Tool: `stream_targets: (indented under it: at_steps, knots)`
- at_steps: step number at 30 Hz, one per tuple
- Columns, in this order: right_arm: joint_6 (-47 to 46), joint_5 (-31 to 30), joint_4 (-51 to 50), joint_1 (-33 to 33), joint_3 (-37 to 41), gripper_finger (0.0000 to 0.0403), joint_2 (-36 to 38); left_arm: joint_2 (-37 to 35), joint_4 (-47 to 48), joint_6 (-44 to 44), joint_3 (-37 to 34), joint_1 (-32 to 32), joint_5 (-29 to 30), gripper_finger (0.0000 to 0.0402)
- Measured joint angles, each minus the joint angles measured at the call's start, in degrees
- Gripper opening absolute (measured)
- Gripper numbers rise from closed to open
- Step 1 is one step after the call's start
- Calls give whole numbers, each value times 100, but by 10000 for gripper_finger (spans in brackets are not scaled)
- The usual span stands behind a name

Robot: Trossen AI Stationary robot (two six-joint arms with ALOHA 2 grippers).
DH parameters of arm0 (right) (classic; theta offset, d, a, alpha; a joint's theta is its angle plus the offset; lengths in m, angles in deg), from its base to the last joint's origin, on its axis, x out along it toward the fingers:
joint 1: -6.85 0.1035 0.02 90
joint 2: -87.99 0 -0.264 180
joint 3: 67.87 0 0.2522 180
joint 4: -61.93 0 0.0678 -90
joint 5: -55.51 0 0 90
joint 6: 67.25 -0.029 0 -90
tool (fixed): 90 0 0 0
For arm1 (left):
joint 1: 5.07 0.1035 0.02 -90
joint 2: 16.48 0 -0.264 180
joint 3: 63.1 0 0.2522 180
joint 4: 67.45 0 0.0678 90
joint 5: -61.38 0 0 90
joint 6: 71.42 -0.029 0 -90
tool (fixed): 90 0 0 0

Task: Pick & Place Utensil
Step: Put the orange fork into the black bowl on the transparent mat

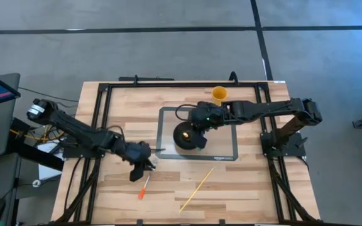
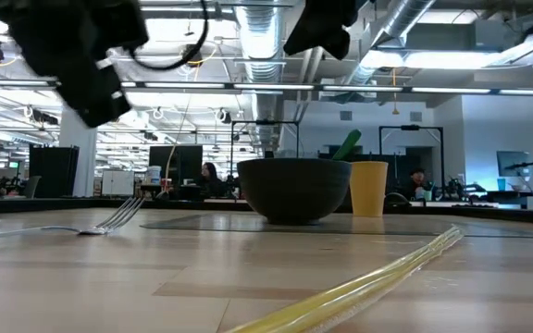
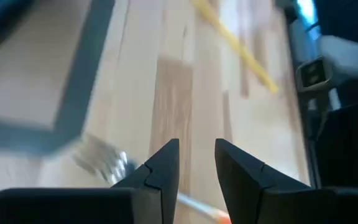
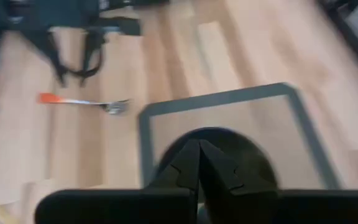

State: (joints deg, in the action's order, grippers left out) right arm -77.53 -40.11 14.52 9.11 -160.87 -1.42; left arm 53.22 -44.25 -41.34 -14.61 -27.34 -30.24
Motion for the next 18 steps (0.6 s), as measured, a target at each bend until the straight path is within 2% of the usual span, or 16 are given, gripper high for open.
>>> stream_targets:
  at_steps: [4, 9, 15, 18]
  knots:
    - [188, -193, -54, 31, 6, 3, 60, 267, 218, 1051, 0, -520, 547, 104]
    - [382, -390, -176, 45, 42, 2, 624, 745, 209, 2057, 0, -1064, 1102, 104]
    - [736, -499, 463, 78, 641, 1, 1286, 1342, 170, 3292, -2, -1388, 1547, 104]
    - [829, -495, 791, 118, 1104, 1, 1490, 1585, 23, 3592, -2, -1461, 1717, 104]
